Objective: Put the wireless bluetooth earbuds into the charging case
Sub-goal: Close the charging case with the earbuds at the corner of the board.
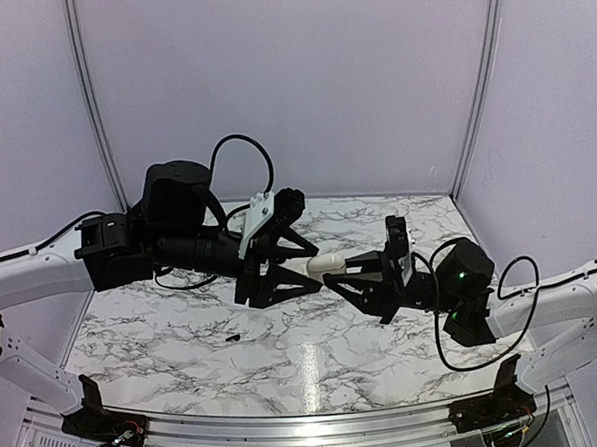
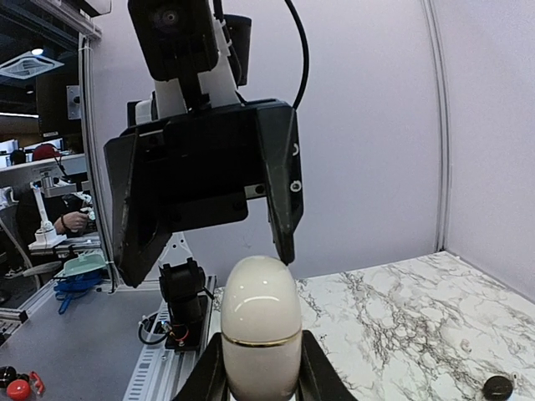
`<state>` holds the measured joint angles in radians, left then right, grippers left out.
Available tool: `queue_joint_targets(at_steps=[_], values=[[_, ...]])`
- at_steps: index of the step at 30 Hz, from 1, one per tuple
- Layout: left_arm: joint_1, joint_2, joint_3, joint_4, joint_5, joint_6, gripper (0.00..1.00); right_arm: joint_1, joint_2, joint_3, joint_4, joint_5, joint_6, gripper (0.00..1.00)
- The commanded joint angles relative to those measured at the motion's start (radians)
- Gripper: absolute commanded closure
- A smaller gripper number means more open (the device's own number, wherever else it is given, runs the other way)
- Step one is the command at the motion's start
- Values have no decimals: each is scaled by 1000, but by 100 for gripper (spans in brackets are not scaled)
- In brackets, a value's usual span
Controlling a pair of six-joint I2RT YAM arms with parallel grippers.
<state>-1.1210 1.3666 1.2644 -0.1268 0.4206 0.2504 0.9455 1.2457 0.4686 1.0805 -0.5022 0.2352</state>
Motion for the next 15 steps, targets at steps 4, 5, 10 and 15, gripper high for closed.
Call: queue_joint_targets(at_steps=[4,5,10,15], values=[[-15,-36,-13,-38,-85,-1,32,-74,-8,20,-7,45,100,100],[-12,-44,-22,-21,-155,-24,27,-88,-14,22,-48,57,101,100],[38,-57,-41,20,-375,-173,1,-181,-19,99,-424,115,60,100],[130,-116,-150,185,-445,-371,1,-301,-14,133,-615,106,59,100]])
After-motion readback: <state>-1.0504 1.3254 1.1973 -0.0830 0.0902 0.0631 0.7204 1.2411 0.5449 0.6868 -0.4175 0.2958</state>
